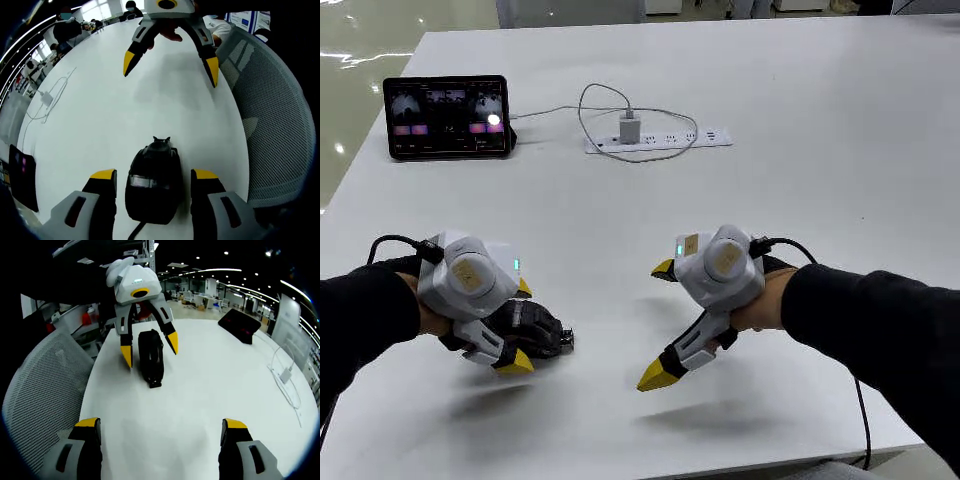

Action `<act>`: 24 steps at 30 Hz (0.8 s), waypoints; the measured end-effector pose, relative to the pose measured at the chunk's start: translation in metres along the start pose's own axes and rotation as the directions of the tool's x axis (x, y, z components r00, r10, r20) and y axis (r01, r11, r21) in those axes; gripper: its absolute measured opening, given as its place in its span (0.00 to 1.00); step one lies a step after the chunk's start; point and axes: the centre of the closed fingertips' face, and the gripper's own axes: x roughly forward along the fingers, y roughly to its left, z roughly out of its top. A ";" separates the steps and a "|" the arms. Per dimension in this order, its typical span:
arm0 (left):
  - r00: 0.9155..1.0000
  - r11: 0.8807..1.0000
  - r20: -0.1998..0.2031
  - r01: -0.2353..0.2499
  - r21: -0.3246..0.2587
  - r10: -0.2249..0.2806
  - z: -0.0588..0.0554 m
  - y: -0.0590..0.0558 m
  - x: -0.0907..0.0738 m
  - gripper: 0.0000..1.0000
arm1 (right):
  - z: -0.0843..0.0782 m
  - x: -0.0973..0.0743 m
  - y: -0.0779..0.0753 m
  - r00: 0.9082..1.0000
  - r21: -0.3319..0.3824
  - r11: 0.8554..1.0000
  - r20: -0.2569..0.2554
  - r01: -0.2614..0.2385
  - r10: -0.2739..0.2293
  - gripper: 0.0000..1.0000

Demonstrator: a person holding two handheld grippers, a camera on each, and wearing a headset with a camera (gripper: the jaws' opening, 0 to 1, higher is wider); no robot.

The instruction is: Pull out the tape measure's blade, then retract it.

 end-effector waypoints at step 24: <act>0.998 0.998 -0.056 0.020 0.054 -0.017 -0.005 0.004 0.013 0.39 | 0.028 0.050 -0.001 1.000 0.012 1.000 0.007 -0.020 0.020 0.99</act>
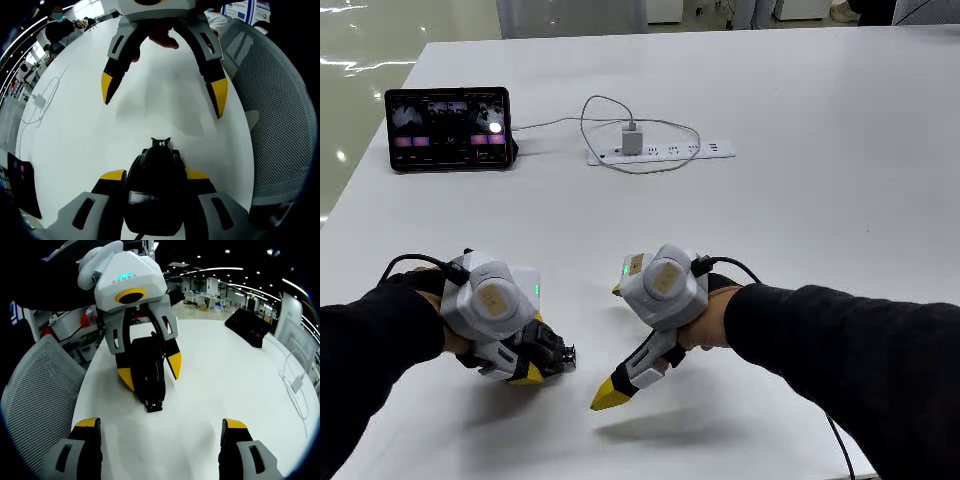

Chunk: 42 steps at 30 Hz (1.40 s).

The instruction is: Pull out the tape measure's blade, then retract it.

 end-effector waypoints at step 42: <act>0.999 0.999 0.039 -0.006 -0.052 0.008 0.001 -0.003 -0.015 0.32 | 0.012 0.037 0.012 0.996 -0.150 0.985 -0.035 -0.090 0.085 0.11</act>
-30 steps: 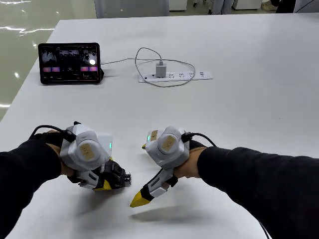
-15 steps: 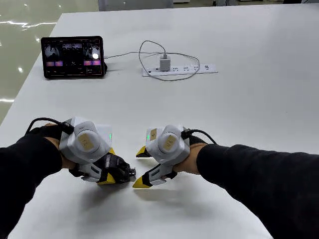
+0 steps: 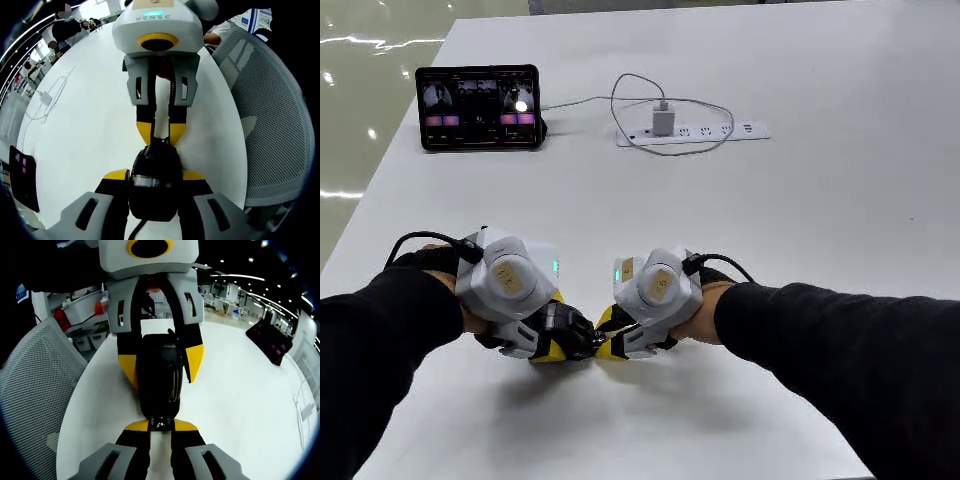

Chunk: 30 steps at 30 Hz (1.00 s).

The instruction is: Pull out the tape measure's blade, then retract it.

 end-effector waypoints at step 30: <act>1.000 1.000 0.022 0.000 -0.019 0.000 0.004 -0.001 -0.001 0.32 | -0.016 -0.010 -0.002 1.000 0.011 1.000 -0.012 -0.008 0.008 0.09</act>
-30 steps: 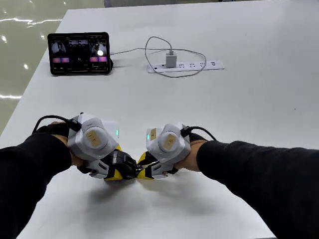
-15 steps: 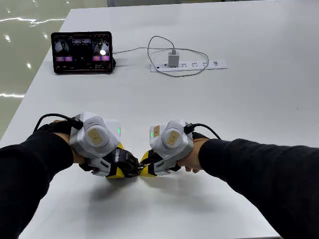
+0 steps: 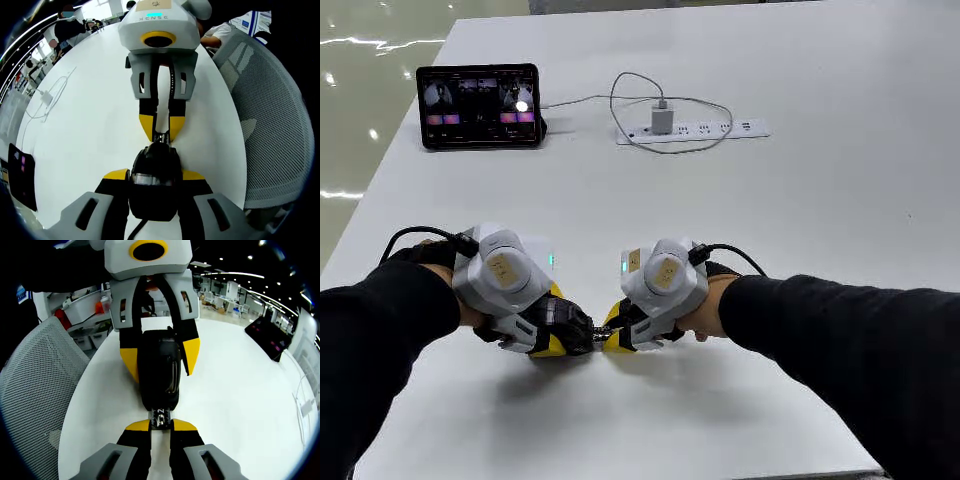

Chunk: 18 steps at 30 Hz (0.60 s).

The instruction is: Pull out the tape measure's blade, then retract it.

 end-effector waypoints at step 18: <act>1.000 1.000 0.010 -0.005 -0.006 0.005 0.001 -0.001 -0.001 0.32 | -0.008 -0.007 0.002 0.999 -0.005 1.000 -0.032 -0.002 0.002 0.09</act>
